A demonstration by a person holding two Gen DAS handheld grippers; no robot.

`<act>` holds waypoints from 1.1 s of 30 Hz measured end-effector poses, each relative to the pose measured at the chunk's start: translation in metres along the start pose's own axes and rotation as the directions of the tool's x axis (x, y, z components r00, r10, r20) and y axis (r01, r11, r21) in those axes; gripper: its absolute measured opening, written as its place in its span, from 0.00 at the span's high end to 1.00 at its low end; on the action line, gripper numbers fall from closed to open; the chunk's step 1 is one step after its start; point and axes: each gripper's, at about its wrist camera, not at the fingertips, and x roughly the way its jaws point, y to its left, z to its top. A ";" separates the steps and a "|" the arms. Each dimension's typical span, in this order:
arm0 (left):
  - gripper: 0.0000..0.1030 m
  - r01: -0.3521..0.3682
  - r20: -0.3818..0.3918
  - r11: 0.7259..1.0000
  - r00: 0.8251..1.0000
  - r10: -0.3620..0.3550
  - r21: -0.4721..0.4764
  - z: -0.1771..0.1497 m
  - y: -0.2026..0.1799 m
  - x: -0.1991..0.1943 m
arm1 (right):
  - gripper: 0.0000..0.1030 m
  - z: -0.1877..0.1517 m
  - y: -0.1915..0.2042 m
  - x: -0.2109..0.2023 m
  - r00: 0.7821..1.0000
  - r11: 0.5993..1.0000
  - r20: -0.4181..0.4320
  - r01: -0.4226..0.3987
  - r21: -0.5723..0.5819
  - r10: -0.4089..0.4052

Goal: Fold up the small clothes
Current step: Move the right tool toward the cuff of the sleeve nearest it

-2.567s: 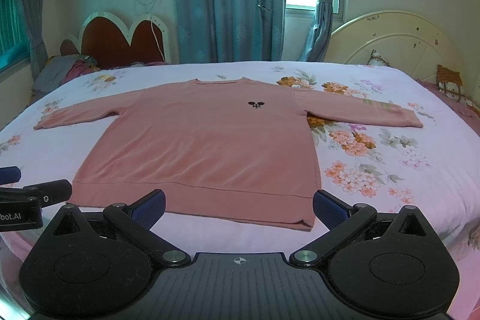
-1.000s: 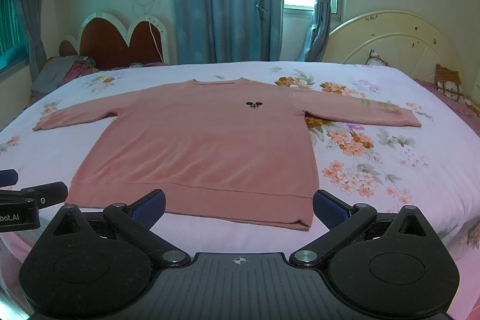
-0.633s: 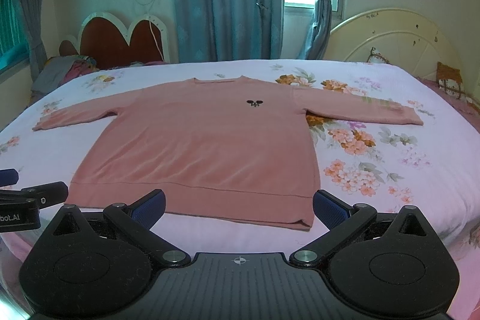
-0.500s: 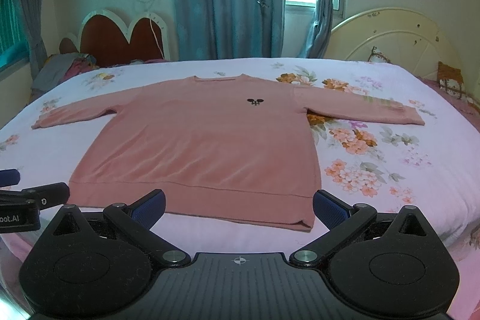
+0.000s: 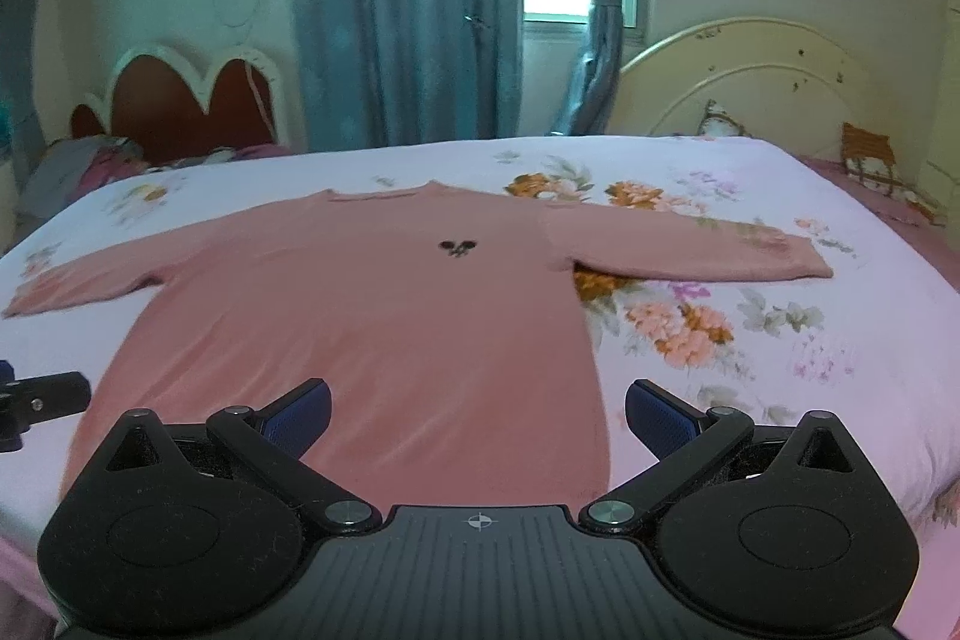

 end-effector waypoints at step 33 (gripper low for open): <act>0.00 0.081 -0.091 0.997 0.992 -0.082 -0.012 0.106 -0.066 0.210 | 0.00 0.103 -0.162 0.200 0.973 0.963 -0.080 0.224 0.150 -0.214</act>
